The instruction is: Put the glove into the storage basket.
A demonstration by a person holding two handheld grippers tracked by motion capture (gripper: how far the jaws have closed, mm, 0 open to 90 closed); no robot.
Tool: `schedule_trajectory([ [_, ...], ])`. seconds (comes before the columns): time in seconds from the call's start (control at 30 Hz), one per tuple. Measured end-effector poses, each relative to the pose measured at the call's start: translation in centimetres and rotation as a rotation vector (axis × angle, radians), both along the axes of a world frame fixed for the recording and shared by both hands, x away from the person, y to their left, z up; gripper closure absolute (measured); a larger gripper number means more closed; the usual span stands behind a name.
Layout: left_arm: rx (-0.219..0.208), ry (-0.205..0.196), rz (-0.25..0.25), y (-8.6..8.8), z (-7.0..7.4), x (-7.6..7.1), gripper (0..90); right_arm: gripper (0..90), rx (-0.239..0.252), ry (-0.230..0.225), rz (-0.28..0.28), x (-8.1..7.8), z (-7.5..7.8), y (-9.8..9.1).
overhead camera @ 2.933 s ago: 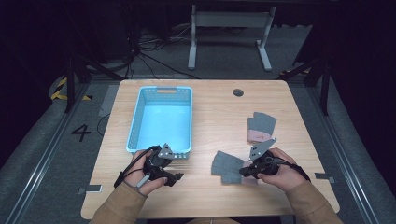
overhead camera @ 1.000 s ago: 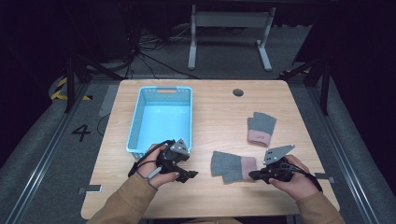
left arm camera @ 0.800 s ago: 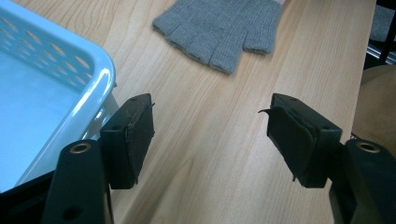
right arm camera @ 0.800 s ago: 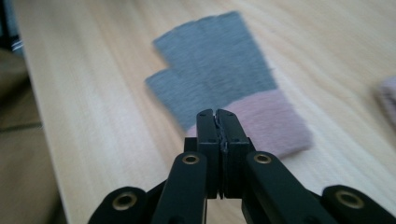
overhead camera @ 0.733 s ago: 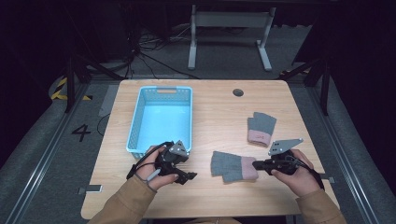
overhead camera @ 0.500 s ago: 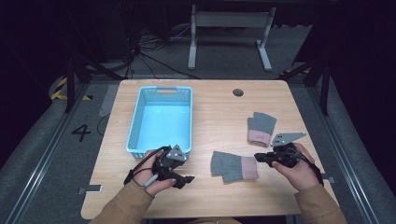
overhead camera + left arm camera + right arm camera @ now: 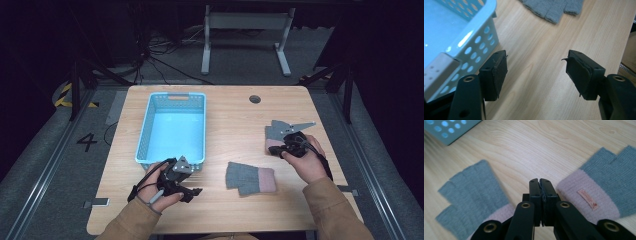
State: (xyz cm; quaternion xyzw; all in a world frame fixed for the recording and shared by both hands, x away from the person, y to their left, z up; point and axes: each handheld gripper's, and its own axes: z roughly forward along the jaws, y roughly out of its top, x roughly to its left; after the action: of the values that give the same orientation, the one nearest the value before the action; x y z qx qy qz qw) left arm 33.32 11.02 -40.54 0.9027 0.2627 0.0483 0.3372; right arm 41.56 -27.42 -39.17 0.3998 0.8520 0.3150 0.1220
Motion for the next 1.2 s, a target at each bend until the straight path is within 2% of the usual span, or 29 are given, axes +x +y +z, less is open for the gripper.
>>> schedule_trajectory([
  [0.03, 0.0, 0.0, 0.0, 0.0, 0.0, 0.0, 34.2, 89.5, 0.0, 0.0, 0.0, 0.0, 0.0, 0.0],
  [0.2, -0.008, -0.001, 0.01, 0.4, 0.1, 0.1, 34.2, 89.5, -0.019, 0.015, -0.043, 2.3, -1.1, 0.5],
  [0.33, -0.009, 0.001, 0.011, 0.4, 0.0, 0.0, 34.1, 89.6, -0.025, 0.021, -0.064, 3.4, -1.8, 0.8],
  [0.47, -0.009, 0.003, 0.01, 0.5, 0.0, 0.1, 34.1, 89.3, -0.022, 0.024, -0.048, 4.0, -2.3, 1.1],
  [0.5, -0.01, 0.003, 0.008, 0.5, 0.0, 0.1, 34.0, 89.3, -0.04, 0.027, -0.053, 4.5, -2.8, 1.2],
  [0.8, -0.009, 0.004, -0.005, 0.3, -0.2, 0.0, 33.6, 89.3, -0.059, 0.048, -0.06, 5.0, -3.6, 1.3],
  [1.0, -0.008, 0.001, -0.004, 0.3, -0.1, 0.0, 33.6, 89.2, -0.06, 0.064, -0.079, 4.7, -3.8, 0.3],
  [1.2, -0.008, 0.0, -0.003, 0.3, -0.1, 0.0, 33.2, 89.1, -0.059, 0.062, -0.096, 4.2, -3.9, -0.6],
])
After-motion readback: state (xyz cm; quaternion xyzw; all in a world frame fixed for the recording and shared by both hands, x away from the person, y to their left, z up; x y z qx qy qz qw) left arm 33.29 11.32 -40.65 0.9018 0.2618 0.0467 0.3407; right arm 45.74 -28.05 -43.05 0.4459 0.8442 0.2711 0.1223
